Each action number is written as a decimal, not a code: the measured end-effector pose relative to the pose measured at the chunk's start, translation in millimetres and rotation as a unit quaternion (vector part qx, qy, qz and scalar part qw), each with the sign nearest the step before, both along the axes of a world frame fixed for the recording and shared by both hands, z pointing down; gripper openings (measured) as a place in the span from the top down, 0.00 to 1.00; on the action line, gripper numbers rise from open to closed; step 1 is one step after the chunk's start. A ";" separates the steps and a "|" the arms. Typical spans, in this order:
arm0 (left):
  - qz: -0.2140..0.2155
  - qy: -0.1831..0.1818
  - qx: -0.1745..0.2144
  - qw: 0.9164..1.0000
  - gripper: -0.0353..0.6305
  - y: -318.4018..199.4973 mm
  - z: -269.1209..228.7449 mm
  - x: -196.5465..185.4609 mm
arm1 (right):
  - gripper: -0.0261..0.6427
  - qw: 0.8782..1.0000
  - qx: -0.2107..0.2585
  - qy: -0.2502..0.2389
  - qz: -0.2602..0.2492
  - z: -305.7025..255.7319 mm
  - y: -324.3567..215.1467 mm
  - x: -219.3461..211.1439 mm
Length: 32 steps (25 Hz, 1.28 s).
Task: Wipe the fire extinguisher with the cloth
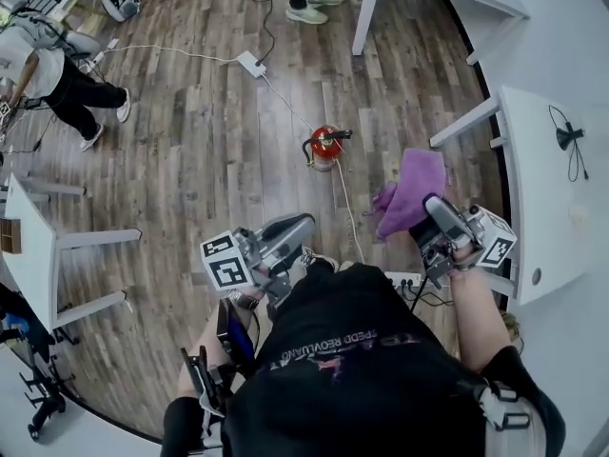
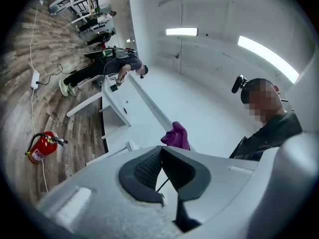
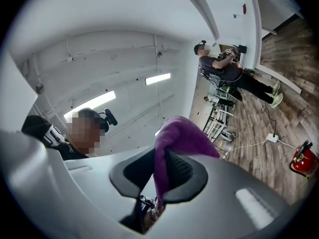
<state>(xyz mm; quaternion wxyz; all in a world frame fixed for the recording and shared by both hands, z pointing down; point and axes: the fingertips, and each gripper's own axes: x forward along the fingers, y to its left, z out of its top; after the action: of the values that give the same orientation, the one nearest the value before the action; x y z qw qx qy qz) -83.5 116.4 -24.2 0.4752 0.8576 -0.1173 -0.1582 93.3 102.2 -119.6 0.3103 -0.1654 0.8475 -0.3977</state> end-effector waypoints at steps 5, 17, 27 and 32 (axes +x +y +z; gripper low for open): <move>0.026 -0.015 0.001 1.000 0.95 54.4 -12.4 37.2 | 0.88 0.999 0.003 0.027 -0.033 -1.6 46.1 -0.3; 0.006 -0.059 0.008 0.998 0.95 139.0 -31.7 62.9 | 0.88 0.997 -0.045 -0.004 -0.066 20.2 145.5 9.6; -0.030 -0.051 0.012 0.998 0.95 138.1 -40.7 45.5 | 0.88 0.996 -0.051 0.018 -0.073 26.4 170.0 -2.7; -0.022 -0.049 0.023 0.998 0.95 138.2 -44.2 40.9 | 0.88 0.995 -0.071 0.011 -0.071 37.0 174.1 -9.4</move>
<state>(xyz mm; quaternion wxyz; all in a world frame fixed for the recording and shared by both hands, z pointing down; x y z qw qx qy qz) -42.6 254.6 -68.3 0.4458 0.8721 -0.1555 -0.1286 83.9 276.2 -82.6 0.2600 -0.1309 0.8298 -0.4761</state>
